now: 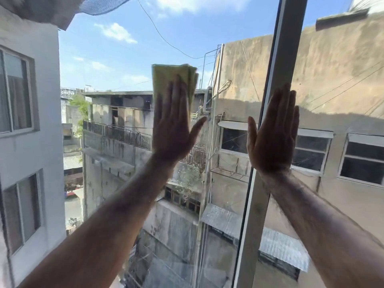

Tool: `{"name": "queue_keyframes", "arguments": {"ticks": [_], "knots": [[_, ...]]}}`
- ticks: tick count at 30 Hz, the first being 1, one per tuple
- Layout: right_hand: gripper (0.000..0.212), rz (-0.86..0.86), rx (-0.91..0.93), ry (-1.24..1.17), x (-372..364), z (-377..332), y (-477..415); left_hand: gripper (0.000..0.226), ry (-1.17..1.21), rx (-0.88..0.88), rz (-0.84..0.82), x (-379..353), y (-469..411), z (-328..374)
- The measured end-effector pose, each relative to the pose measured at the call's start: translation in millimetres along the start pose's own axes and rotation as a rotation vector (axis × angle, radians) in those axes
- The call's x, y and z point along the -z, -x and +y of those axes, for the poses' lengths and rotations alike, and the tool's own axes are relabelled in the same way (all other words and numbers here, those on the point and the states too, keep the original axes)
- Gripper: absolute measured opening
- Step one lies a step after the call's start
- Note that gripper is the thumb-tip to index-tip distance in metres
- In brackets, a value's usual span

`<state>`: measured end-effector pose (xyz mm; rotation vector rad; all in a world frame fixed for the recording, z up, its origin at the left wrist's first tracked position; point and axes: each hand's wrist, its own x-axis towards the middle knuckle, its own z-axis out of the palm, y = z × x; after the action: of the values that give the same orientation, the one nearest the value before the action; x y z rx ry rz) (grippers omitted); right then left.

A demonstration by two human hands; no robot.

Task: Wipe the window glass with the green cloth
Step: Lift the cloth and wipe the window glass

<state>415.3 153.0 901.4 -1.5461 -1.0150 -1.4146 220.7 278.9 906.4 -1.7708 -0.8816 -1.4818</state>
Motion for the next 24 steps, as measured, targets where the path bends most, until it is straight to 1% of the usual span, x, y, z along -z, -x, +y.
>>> {"name": "queue_keyframes", "arguments": {"ticks": [2, 3, 4, 5, 6, 7, 10, 11, 12, 13, 14, 15, 17, 19, 20, 21, 22, 23, 24], "knots": [[0.074, 0.006, 0.004, 0.005, 1, 0, -1, 0.093, 0.003, -0.459, -0.067, -4, 31, 15], [0.073, 0.008, 0.003, 0.009, 2, 0, -1, 0.091, 0.004, -0.612, -0.109, -4, 50, 11], [0.073, 0.006, 0.001, 0.011, 2, 1, -1, 0.089, 0.001, -0.68, -0.133, -4, 69, 0], [0.073, 0.001, -0.002, 0.011, 2, 1, -2, 0.087, -0.007, -0.663, -0.128, -4, 85, -14], [0.073, -0.004, -0.007, 0.008, 1, 0, -1, 0.086, -0.02, -0.573, -0.096, -3, 97, -32], [0.073, -0.006, -0.012, 0.005, 1, 0, -2, 0.086, -0.03, -0.413, -0.065, -2, 102, -49], [0.073, 0.0, -0.012, 0.01, -1, 1, -1, 0.091, 0.004, 0.21, -0.027, 4, 78, -72], [0.073, 0.0, -0.01, 0.014, 0, 0, -1, 0.091, 0.033, 0.334, -0.008, 7, 57, -69], [0.073, 0.0, -0.011, 0.017, 0, 0, -1, 0.091, 0.054, 0.381, 0.012, 9, 36, -61], [0.073, 0.0, -0.013, 0.017, 0, 0, -1, 0.091, 0.056, 0.358, 0.019, 11, 18, -51], [0.073, 0.001, -0.012, 0.014, 0, 0, -1, 0.09, 0.043, 0.278, 0.015, 11, 4, -38], [0.073, 0.003, -0.009, 0.011, 0, 0, 0, 0.09, 0.037, 0.153, 0.007, 9, -2, -24], [0.072, 0.014, -0.003, 0.009, 1, 0, -1, 0.09, 0.027, -0.181, -0.018, 1, 6, 8], [0.072, 0.024, 0.001, 0.017, 1, 0, 0, 0.09, 0.024, -0.503, -0.073, -7, 38, 30], [0.072, 0.019, 0.001, 0.024, 1, 0, 0, 0.091, 0.008, -0.606, -0.113, -8, 56, 31], [0.071, 0.01, -0.002, 0.029, 2, 0, 0, 0.091, -0.007, -0.667, -0.141, -9, 75, 24], [0.072, 0.004, -0.007, 0.031, 2, 0, 0, 0.09, -0.007, -0.679, -0.143, -8, 91, 11], [0.072, 0.003, -0.009, 0.028, 1, 0, 0, 0.088, 0.002, -0.64, -0.127, -8, 104, -7], [0.073, 0.002, -0.011, 0.024, 0, 0, 0, 0.086, 0.004, -0.54, -0.105, -6, 114, -26]]}}
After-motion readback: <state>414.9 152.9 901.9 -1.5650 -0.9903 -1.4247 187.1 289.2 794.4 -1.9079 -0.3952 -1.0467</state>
